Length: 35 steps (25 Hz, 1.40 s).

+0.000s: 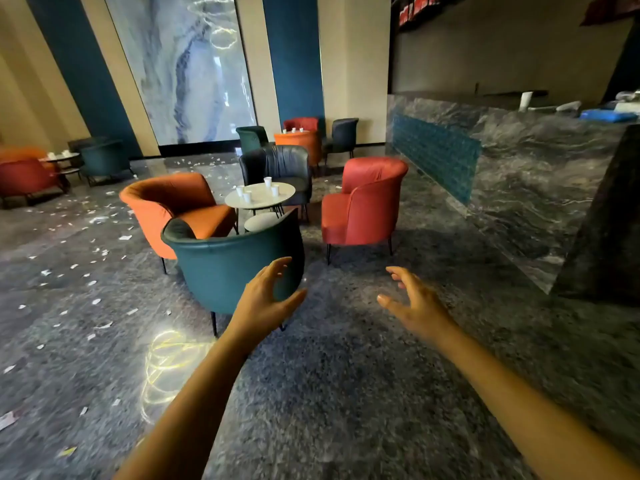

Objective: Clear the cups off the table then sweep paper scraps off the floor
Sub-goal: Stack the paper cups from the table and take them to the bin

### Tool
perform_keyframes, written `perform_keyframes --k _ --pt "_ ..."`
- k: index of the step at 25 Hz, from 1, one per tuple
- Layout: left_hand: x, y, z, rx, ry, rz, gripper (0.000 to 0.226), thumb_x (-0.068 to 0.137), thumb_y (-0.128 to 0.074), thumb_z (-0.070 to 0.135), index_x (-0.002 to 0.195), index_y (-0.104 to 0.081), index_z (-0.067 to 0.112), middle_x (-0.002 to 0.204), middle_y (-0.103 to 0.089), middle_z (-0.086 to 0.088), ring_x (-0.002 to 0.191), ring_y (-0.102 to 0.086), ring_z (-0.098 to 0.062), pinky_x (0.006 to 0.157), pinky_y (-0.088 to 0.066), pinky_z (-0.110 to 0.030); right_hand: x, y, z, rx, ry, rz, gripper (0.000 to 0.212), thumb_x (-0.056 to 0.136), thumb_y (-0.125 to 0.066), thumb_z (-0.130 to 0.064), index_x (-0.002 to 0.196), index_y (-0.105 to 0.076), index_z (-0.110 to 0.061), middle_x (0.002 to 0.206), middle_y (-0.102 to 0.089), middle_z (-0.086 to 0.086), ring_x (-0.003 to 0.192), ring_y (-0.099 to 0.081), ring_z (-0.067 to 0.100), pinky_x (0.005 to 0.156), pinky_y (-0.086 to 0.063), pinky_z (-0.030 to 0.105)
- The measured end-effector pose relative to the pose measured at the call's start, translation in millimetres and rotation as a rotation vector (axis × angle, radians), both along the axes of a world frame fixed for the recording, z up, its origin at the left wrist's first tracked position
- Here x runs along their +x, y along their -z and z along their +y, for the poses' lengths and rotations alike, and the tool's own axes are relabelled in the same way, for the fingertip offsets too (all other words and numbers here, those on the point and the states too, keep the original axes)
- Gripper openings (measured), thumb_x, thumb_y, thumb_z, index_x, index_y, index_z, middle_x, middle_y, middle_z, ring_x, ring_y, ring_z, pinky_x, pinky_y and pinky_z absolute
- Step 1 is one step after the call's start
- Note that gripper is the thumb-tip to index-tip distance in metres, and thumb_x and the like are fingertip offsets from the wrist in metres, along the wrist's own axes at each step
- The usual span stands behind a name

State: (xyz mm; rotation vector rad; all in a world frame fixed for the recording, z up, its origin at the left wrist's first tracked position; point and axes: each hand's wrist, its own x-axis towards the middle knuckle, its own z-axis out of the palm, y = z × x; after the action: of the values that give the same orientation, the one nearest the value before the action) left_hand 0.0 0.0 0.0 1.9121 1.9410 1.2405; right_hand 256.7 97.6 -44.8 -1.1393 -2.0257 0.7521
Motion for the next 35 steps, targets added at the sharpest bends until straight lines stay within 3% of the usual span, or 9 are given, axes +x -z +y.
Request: perform_keyframes --k 3,9,17,24,27,35 --pt "-16 35 37 -0.109 -0.002 0.101 0.062 0.082 -0.073 0.028 0.135 -0.047 0.013 0.132 -0.055 -0.007 0.120 -0.052 -0.022 0.099 -0.040 -0.032 -13 31 38 -0.017 -0.010 -0.088 0.060 0.086 -0.057 -0.048 0.139 -0.034 -0.033 0.145 -0.038 -0.003 0.131 -0.040 0.017 0.094 -0.034 0.024" --pt "-77 84 158 -0.243 0.009 0.236 0.068 0.084 -0.068 0.039 0.142 -0.040 0.016 0.138 -0.050 -0.007 0.125 -0.048 -0.024 0.103 -0.039 -0.037 -72 73 162 0.007 -0.031 -0.282 0.065 0.088 -0.052 -0.053 0.144 -0.027 -0.032 0.148 -0.031 -0.004 0.132 -0.036 0.019 0.102 -0.036 0.035" --pt "-153 65 395 -0.279 0.016 0.328 0.072 0.085 -0.063 0.041 0.146 -0.033 0.019 0.144 -0.043 -0.005 0.130 -0.041 -0.025 0.106 -0.035 -0.037 -160 61 390 -0.003 -0.039 -0.286 0.063 0.089 -0.052 -0.051 0.144 -0.029 -0.029 0.147 -0.033 -0.004 0.132 -0.036 0.019 0.102 -0.036 0.035" --pt "-183 78 640 -0.234 -0.049 0.227 0.071 0.081 -0.066 0.043 0.142 -0.039 0.017 0.139 -0.049 -0.007 0.127 -0.045 -0.025 0.104 -0.039 -0.039 -201 73 642 0.050 -0.075 -0.261 0.061 0.089 -0.056 -0.046 0.141 -0.036 -0.022 0.143 -0.040 0.000 0.132 -0.037 0.020 0.107 -0.034 0.041" --pt "-191 77 734 -0.261 -0.116 0.117 0.069 0.080 -0.064 0.044 0.139 -0.041 0.017 0.135 -0.052 -0.008 0.123 -0.049 -0.025 0.101 -0.042 -0.041 -223 63 755 0.058 -0.136 -0.299 0.058 0.089 -0.057 -0.043 0.139 -0.039 -0.018 0.140 -0.044 0.003 0.130 -0.040 0.023 0.104 -0.033 0.038" --pt "-265 76 926 -0.293 -0.295 0.061 0.073 0.074 -0.057 0.050 0.137 -0.044 0.015 0.133 -0.053 -0.009 0.122 -0.050 -0.024 0.102 -0.040 -0.041 -331 57 992 0.045 -0.331 -0.331 0.056 0.089 -0.057 -0.041 0.138 -0.039 -0.018 0.138 -0.046 0.006 0.127 -0.042 0.027 0.103 -0.036 0.041"
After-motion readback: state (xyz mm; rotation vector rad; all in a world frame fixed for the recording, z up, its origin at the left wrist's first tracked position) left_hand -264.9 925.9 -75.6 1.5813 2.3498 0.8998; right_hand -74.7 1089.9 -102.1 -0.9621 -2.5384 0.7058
